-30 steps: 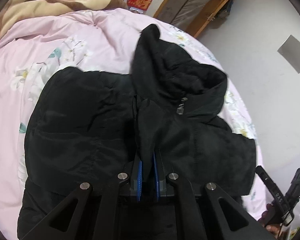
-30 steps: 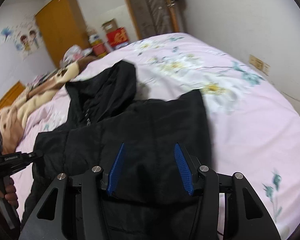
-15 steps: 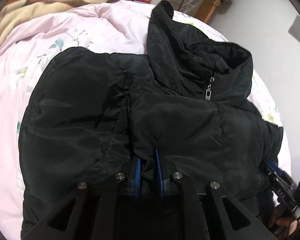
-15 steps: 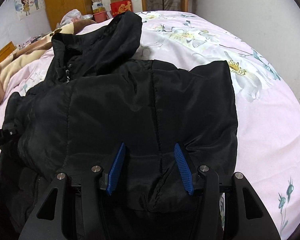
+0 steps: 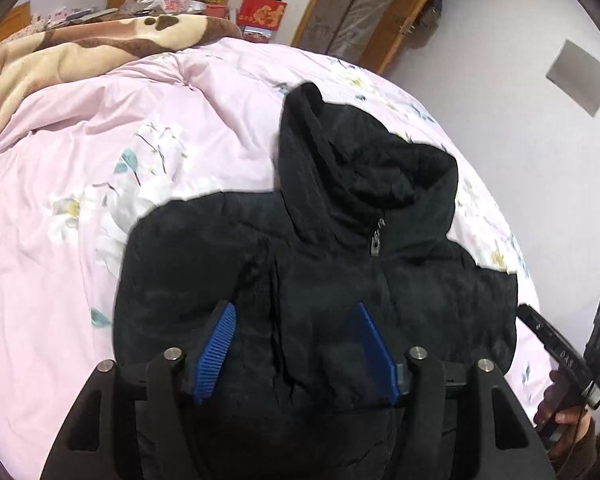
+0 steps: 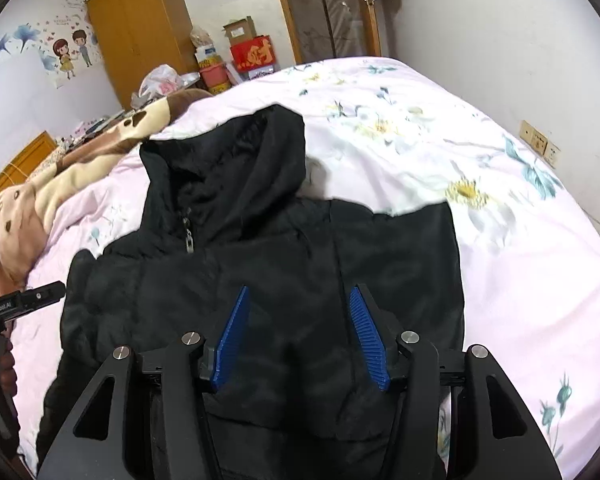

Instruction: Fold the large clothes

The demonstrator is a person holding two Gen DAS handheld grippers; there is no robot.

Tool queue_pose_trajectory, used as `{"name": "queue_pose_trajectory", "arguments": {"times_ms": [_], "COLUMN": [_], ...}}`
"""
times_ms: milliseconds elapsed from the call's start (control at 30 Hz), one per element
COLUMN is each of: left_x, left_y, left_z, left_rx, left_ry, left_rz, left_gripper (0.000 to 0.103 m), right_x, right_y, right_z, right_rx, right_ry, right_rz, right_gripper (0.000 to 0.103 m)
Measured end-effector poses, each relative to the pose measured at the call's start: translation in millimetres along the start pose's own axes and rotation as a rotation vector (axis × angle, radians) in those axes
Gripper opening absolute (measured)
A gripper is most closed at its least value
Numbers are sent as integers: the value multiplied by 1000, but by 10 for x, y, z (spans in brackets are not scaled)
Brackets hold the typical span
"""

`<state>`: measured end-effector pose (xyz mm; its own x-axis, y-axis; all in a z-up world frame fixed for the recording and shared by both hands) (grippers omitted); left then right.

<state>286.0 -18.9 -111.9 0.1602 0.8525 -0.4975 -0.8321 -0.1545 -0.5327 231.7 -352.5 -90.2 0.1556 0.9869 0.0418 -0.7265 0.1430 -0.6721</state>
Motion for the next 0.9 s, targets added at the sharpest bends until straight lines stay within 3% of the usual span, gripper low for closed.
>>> {"name": "queue_pose_trajectory", "arguments": {"times_ms": [200,300,400,467,533,700,900], "left_x": [35,94,108,116,74,43,210], "left_y": [-396,-682,-966,-1142,-1315,-1553,-1716], "left_z": [-59,-187,-356,-475,-625,-1090,-1579], "left_rx": [-6,-11,-22,-29,-29,21,67], "left_ry": [-10,-57,-46,-88,-96,-124,-176], "left_rz": [-12,0,28,7,-25,-69,-16], "left_gripper": [66,66,66,66,66,66,66], "right_x": [81,153,246,328,419,650,672], "right_y": [-271,-558,-871,-1081,-1278,-1466,-1483], "right_z": [-182,-278,-422,-590,-760,-1200,-1547], "right_rx": [5,-29,-57,-53,-67,-35,8], "right_ry": [-6,9,10,28,59,100,150], "right_rz": [-27,-18,-6,21,51,151,181], "right_gripper": [64,69,70,76,76,76,76]}}
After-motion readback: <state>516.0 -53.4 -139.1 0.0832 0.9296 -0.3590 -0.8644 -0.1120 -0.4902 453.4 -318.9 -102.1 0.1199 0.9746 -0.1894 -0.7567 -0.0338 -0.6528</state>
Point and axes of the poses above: each gripper's, at about its wrist camera, not at the fingertips, and z roughly against the way its jaws point, x to its left, y to its underside, the point moved 5 cm from there along -z, roughly the way its jaws point, and after that the axes turned 12 degrees about y, right-handed, at the moved point
